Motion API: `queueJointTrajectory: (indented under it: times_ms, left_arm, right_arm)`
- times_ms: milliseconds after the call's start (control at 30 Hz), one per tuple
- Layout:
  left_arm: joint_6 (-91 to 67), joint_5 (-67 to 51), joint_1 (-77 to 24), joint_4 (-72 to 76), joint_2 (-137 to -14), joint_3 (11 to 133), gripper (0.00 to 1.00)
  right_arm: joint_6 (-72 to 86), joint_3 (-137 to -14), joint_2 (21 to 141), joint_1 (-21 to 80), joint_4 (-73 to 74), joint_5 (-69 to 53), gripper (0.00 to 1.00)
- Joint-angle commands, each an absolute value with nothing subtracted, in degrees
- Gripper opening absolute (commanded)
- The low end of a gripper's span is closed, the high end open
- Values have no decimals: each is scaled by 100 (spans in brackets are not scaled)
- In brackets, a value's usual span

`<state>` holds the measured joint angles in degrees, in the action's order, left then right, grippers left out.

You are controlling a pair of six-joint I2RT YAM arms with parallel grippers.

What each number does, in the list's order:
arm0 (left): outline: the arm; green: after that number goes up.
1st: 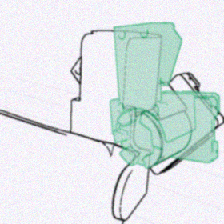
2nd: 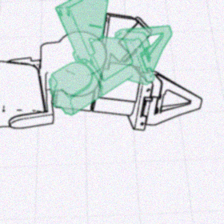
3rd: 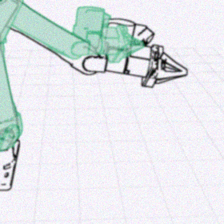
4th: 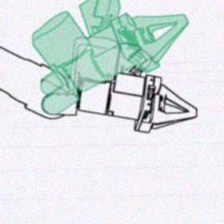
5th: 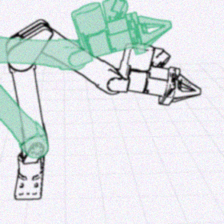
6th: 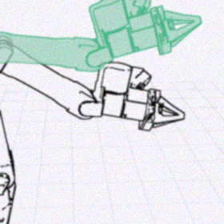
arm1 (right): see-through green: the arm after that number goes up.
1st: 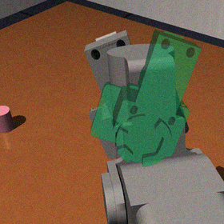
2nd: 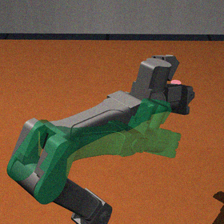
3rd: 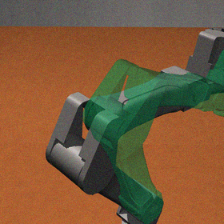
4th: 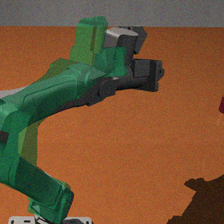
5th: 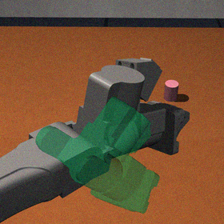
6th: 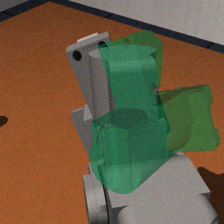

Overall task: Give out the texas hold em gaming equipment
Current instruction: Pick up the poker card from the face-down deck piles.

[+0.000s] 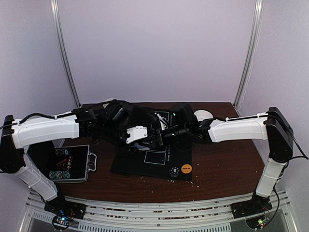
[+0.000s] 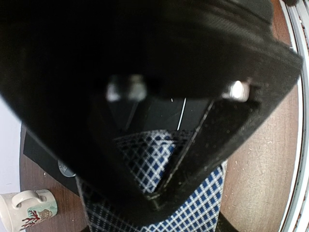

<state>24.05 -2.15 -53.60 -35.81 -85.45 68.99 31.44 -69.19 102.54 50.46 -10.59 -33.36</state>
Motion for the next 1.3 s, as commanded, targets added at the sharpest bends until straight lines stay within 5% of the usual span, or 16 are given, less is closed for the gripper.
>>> queueJointTrajectory:
  times_ms: [0,367,1067,1267]
  left_arm:
    - [2353,-299,-5327,-3340,-8394,6981,49]
    - [2341,-224,-5326,-3346,-8420,6893,49]
    - [2250,-129,-5282,-3445,-8681,6961,49]
    - [2241,-145,-5256,-3462,-8714,6957,49]
  right_arm:
    - [2887,-6897,9979,4951,-629,-2859,58]
    - [2798,-6839,9711,4945,-300,-2764,42]
    - [2593,-7172,9547,4948,103,-2827,47]
    - [2584,-7181,9498,4945,189,-2784,32]
